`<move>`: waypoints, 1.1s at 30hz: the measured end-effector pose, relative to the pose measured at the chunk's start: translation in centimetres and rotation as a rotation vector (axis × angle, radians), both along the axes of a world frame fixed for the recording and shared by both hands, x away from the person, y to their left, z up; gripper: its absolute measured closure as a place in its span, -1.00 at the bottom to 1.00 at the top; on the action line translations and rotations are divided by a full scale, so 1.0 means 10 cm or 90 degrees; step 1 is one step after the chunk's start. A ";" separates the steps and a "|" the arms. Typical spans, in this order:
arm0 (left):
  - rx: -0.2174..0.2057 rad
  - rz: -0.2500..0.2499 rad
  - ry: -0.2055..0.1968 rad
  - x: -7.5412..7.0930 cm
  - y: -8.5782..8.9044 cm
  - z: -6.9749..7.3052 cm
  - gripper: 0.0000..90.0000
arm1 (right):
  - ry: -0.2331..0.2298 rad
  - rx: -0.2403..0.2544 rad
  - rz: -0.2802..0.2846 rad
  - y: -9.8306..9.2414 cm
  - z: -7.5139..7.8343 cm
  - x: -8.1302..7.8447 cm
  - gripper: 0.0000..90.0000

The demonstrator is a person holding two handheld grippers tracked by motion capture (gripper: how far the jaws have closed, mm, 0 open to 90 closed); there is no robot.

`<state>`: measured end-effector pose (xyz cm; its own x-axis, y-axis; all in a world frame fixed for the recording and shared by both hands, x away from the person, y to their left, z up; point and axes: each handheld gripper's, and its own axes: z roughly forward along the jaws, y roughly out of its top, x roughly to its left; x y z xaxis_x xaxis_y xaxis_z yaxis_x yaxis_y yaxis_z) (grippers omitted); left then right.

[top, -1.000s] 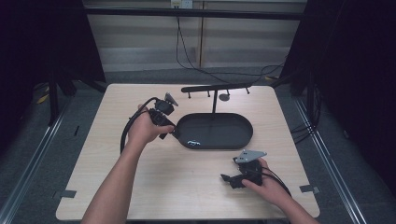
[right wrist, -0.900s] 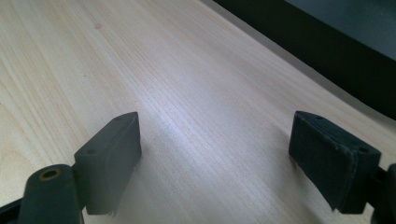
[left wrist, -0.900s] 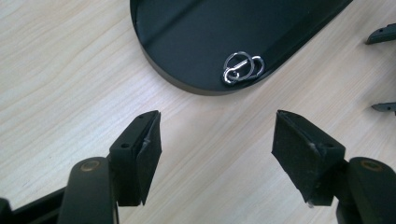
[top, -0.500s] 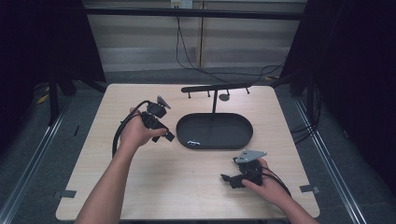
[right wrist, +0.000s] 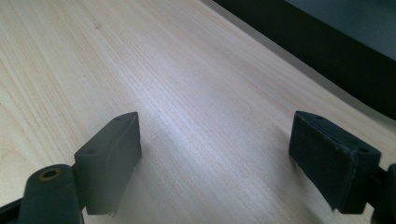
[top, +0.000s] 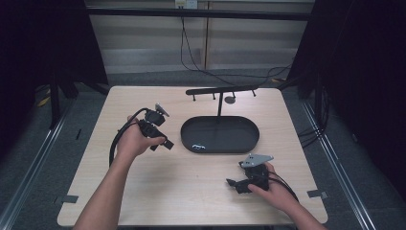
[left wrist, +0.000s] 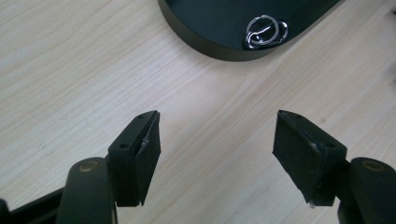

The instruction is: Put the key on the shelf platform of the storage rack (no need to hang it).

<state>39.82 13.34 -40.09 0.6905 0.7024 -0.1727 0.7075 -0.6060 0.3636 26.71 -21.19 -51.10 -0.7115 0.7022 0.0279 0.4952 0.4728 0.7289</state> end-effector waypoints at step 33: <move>-0.011 0.012 -0.008 -0.19 0.36 -0.24 -0.34 | 0.000 -0.001 0.001 0.00 0.00 0.00 -0.64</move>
